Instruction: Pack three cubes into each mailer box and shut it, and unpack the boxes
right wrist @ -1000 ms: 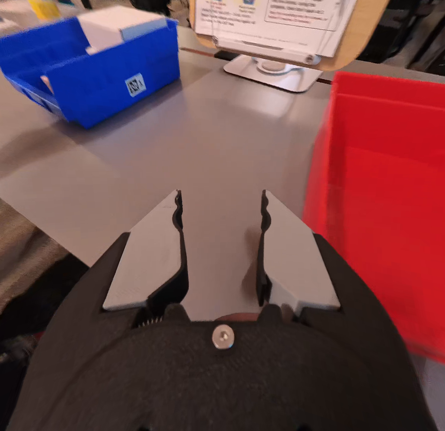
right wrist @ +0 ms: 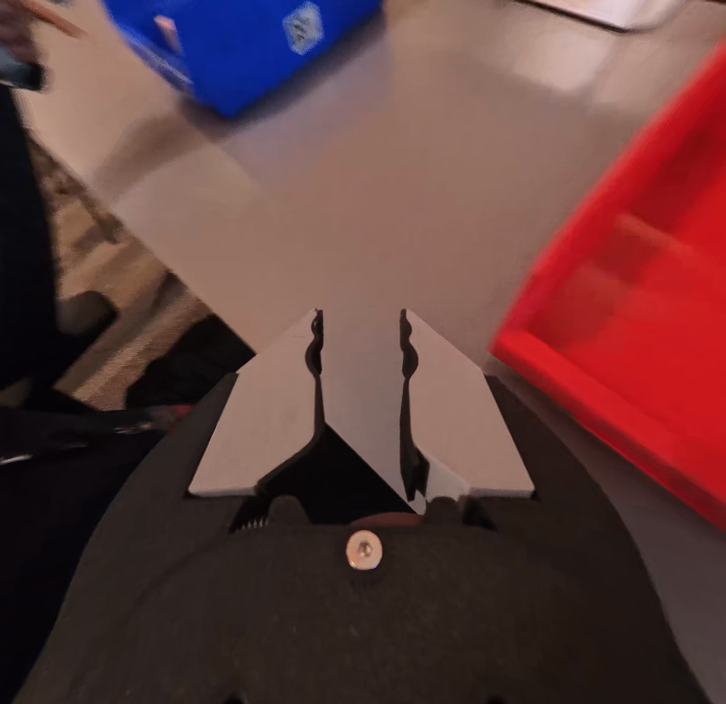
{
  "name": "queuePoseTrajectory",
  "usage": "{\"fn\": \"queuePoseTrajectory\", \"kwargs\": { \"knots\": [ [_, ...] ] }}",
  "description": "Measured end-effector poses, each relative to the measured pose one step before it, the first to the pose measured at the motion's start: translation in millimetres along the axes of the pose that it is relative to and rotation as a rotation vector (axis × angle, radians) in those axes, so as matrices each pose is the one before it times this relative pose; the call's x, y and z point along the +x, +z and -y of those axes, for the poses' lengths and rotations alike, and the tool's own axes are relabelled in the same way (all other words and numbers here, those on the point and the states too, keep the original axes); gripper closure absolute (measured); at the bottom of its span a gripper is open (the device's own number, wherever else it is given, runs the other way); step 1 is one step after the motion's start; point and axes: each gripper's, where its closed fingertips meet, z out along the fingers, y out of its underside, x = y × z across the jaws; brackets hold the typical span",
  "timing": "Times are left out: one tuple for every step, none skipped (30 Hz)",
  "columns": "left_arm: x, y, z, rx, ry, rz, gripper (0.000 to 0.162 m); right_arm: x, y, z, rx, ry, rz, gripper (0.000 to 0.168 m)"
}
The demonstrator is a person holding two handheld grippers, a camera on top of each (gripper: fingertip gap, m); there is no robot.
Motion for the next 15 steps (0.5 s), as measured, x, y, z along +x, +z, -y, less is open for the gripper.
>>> {"fn": "queuePoseTrajectory", "kwargs": {
  "knots": [
    [0.21, 3.15, -1.87, -0.0074, 0.0152, 0.0059, 0.119, -19.68, 6.58, 8.02, 0.0216, -0.0218, 0.0604, 0.131],
    [1.01, 3.16, -1.36, -0.0049, 0.0191, 0.0054, 0.118, -16.88, 10.74, 5.91, 0.0058, -0.0265, 0.0517, 0.13],
    [1.17, 3.13, -1.43, -0.0061, 0.0209, 0.0082, 0.117, -10.26, 13.35, 5.5, 0.0003, -0.035, 0.0265, 0.13],
    [0.45, 3.41, -1.76, -0.0082, 0.0197, 0.0156, 0.114, -1.46, 14.31, 8.49, 0.0189, -0.0321, -0.0108, 0.13],
    [-0.62, 3.58, -2.41, -0.0119, 0.0154, 0.0234, 0.111, 4.18, 14.96, 10.93, 0.0404, -0.0152, -0.0302, 0.13],
    [-0.67, 3.53, -3.12, -0.0178, 0.0101, 0.0235, 0.108, 1.97, 16.06, 9.43, 0.0362, -0.0052, -0.0063, 0.13],
    [0.79, 3.28, -2.91, -0.0168, 0.0084, 0.0156, 0.105, -0.87, 17.15, 6.27, 0.0168, -0.0038, 0.0222, 0.131],
    [1.49, 2.67, -1.49, -0.0077, 0.0088, 0.0117, 0.103, 2.39, 17.3, 4.77, 0.0027, 0.0018, 0.0114, 0.13],
    [1.49, 1.77, 0.24, 0.0035, 0.0111, 0.0137, 0.103, 5.22, 16.63, 5.2, 0.0023, -0.0002, -0.003, 0.129],
    [1.81, 1.18, 0.57, 0.0053, 0.0151, 0.0129, 0.103, 4.7, 16.14, 4.78, -0.0039, -0.0078, 0.0018, 0.128],
    [2.08, 0.97, 0.15, 0.0004, 0.0156, 0.0091, 0.103, 6.68, 15.87, 2.16, -0.0234, -0.0161, -0.0086, 0.125],
    [2.72, 1.04, -0.07, -0.0025, 0.0109, 0.0028, 0.104, 11.93, 14.82, 0.74, -0.0318, -0.0239, -0.0433, 0.121],
    [3.18, 1.3, -0.37, -0.0042, 0.0045, -0.0019, 0.104, 16.39, 12.61, 1.86, -0.0177, -0.0274, -0.0805, 0.12],
    [3.16, 1.42, -1.02, -0.0064, -0.0007, -0.0039, 0.104, 17.2, 10.54, 2.93, 0.0004, -0.0292, -0.0957, 0.12],
    [2.18, 1.36, -1.06, -0.0062, -0.003, 0.0011, 0.104, 14.26, 9.26, 2.34, 0.0073, -0.0222, -0.0825, 0.116]
  ]
}}
